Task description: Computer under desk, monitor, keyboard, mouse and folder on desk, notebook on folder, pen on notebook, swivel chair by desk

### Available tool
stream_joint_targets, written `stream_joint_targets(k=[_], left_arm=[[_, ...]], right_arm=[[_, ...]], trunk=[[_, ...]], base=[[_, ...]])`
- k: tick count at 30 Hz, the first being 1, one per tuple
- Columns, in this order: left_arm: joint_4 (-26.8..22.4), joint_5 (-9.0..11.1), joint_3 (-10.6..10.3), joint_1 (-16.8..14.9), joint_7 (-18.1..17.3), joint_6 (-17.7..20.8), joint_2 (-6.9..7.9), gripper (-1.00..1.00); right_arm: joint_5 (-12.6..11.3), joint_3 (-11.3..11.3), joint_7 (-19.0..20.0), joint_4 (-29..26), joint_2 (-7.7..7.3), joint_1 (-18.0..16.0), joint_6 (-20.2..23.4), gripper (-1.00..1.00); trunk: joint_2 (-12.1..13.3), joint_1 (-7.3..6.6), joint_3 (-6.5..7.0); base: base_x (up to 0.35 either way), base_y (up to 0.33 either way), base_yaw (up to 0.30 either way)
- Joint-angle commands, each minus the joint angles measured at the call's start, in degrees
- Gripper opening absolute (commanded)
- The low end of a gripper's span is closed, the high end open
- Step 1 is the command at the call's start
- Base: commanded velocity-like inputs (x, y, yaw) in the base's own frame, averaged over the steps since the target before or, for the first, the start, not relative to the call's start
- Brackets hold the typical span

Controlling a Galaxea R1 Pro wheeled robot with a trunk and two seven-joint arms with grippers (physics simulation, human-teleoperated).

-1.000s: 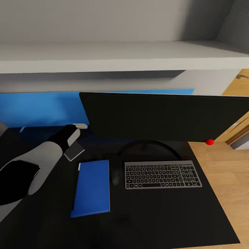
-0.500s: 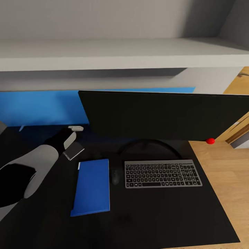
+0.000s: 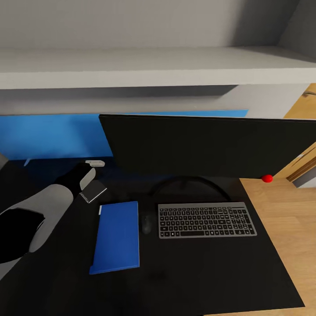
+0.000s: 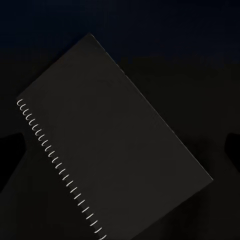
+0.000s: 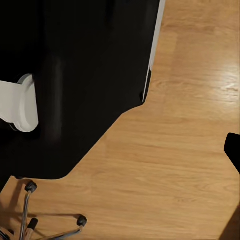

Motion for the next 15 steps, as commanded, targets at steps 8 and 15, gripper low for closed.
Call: stream_joint_targets(k=[8,15], left_arm=[[-0.13,0.63,-0.43,-0.06,0.39,0.20,0.11,1.00],[-0.33,0.68,-0.50,-0.13,0.70,0.24,0.07,1.00]], right_arm=[[-0.38,0.25,-0.18,-0.49,0.04,0.04,-0.22,1.00],[0.67,0.21,-0.20,-0.58,0.04,0.07,-0.31,1.00]], trunk=[[-0.09,0.03,-0.27],[-0.09,0.03,-0.82]], base=[[0.000,0.000,0.000],[0.000,0.000,0.000]])
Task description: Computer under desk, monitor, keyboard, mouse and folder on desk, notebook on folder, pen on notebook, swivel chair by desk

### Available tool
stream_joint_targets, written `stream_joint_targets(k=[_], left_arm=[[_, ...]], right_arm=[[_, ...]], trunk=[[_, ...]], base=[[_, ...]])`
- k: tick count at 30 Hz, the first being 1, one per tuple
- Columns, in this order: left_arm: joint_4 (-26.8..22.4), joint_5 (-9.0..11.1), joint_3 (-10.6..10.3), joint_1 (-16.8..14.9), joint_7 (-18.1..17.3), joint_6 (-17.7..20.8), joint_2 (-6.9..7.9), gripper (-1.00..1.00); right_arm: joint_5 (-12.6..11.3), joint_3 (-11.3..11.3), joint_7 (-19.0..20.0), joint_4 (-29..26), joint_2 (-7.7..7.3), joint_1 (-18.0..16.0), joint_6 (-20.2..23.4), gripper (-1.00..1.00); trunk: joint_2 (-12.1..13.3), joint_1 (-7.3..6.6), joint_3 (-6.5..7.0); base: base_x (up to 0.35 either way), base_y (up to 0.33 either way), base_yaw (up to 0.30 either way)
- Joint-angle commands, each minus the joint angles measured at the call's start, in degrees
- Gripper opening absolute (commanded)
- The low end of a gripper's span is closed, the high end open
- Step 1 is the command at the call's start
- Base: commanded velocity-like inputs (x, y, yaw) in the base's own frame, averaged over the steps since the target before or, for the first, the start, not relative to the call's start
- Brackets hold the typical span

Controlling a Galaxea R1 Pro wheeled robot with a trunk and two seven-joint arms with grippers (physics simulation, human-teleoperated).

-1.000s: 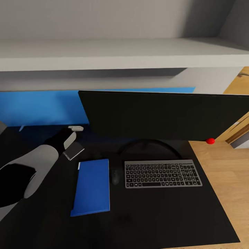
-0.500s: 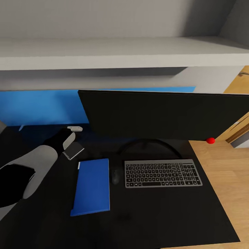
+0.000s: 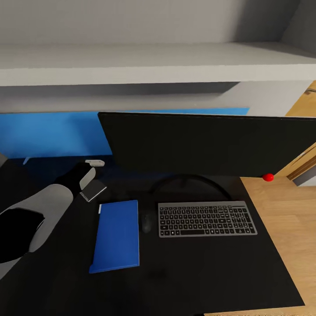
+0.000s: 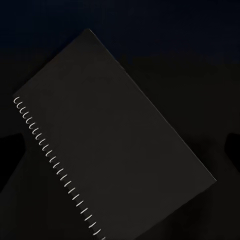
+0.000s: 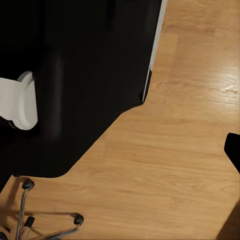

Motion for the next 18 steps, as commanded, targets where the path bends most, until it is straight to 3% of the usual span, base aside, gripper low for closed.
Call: stream_joint_targets(k=[1,18], left_arm=[[-0.21,0.59,-0.45,-0.05,0.50,0.27,0.04,1.00],[-0.78,0.48,-0.51,-0.72,2.13,-0.19,0.72,1.00]], right_arm=[[-0.50,0.22,0.03,-0.08,-0.09,0.02,-0.09,1.00],[-0.14,0.21,0.08,-0.25,-0.16,0.09,-0.66,1.00]], trunk=[[-0.10,0.03,-0.17],[-0.10,0.03,-1.72]], base=[[0.000,0.000,0.000],[0.000,0.000,0.000]])
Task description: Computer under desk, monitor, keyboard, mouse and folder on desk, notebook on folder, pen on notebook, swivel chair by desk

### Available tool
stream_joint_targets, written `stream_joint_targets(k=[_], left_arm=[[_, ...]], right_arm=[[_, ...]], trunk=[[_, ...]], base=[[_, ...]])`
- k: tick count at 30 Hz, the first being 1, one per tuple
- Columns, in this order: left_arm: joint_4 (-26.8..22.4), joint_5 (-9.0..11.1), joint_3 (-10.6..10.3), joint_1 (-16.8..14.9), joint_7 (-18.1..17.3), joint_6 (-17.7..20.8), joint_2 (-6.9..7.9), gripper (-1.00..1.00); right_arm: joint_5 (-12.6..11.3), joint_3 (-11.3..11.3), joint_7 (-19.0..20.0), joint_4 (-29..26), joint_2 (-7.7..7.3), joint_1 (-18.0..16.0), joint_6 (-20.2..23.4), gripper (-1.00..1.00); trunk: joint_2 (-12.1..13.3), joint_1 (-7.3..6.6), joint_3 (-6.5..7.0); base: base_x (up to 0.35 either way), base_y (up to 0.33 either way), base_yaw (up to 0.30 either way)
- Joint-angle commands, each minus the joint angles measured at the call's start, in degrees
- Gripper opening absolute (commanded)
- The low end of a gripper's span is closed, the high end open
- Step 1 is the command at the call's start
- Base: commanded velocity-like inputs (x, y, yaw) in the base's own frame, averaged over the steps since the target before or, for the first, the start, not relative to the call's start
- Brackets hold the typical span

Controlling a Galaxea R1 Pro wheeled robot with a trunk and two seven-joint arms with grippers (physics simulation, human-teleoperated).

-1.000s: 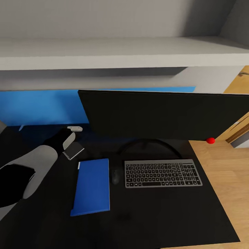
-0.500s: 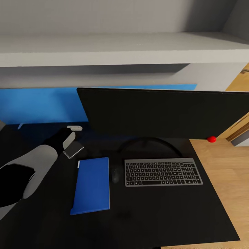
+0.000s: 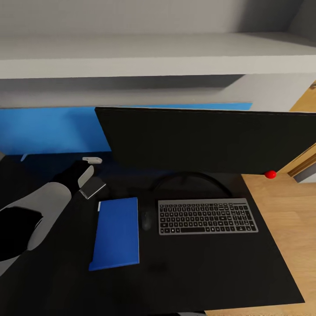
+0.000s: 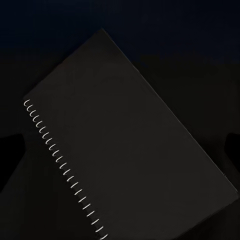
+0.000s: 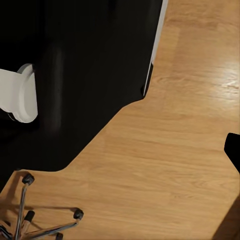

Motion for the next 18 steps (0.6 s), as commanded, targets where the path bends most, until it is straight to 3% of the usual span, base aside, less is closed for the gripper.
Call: stream_joint_targets(k=[1,18], left_arm=[[-0.13,0.61,-0.45,-0.04,0.54,0.13,0.07,1.00],[-0.02,0.62,-0.32,-0.01,1.76,-2.51,0.78,1.00]], right_arm=[[-0.60,0.22,0.03,-0.07,-0.07,0.02,-0.13,1.00],[0.18,0.07,0.07,-0.02,0.03,0.03,-3.03,1.00]], trunk=[[-0.10,0.03,-0.17],[-0.10,0.03,-1.74]], base=[[0.000,0.000,0.000],[0.000,0.000,0.000]])
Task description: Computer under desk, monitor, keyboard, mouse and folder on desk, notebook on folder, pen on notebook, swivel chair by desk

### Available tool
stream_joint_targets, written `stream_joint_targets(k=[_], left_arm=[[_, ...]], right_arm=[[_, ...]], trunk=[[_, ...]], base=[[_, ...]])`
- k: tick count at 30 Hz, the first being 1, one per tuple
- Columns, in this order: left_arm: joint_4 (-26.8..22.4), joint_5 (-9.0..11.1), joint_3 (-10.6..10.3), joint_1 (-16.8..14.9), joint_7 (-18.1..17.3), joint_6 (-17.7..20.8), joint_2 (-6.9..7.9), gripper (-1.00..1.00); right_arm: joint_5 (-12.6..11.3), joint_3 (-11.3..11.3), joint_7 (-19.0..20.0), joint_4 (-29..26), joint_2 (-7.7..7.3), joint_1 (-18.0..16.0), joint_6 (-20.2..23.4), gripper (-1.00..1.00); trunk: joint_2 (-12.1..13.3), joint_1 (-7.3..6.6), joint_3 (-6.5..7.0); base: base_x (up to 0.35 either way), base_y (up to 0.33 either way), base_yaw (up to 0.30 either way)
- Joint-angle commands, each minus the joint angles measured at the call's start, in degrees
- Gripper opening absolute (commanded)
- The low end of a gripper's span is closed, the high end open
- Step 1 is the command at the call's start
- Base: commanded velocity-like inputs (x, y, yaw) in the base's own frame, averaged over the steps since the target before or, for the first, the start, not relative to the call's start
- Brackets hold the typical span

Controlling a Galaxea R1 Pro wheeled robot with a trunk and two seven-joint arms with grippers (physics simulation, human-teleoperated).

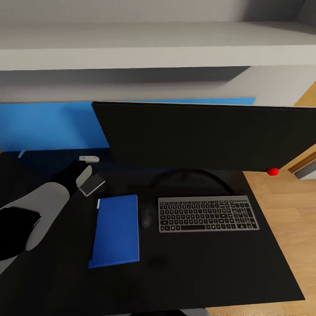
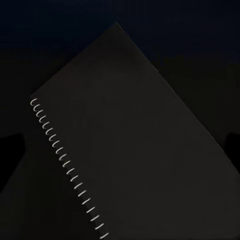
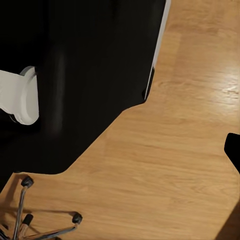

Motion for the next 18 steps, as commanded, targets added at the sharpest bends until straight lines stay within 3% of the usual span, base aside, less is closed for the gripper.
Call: stream_joint_targets(k=[1,9,16,18], left_arm=[[-0.12,0.61,-0.47,-0.02,0.40,0.21,0.07,1.00],[-0.08,1.04,0.58,0.17,0.05,-0.79,0.17,1.00],[-0.13,1.60,6.09,0.51,-0.43,-2.62,0.41,1.00],[-0.14,1.63,6.65,0.54,-0.47,-2.90,0.58,1.00]], right_arm=[[-0.54,0.21,0.07,-0.05,-0.05,0.02,-0.20,1.00],[-0.27,0.19,0.07,0.07,0.00,0.02,-0.47,1.00],[-0.24,0.19,0.07,0.19,-0.04,0.02,-0.54,1.00],[-0.24,0.19,0.07,0.20,-0.06,0.02,-0.56,1.00]], trunk=[[-0.10,0.03,-0.17],[-0.10,0.03,-0.90],[-0.10,0.03,-1.55],[-0.10,0.03,-1.73]], base=[[0.000,0.000,0.000],[0.000,0.000,0.000],[0.000,0.000,0.000],[0.000,0.000,0.000]])
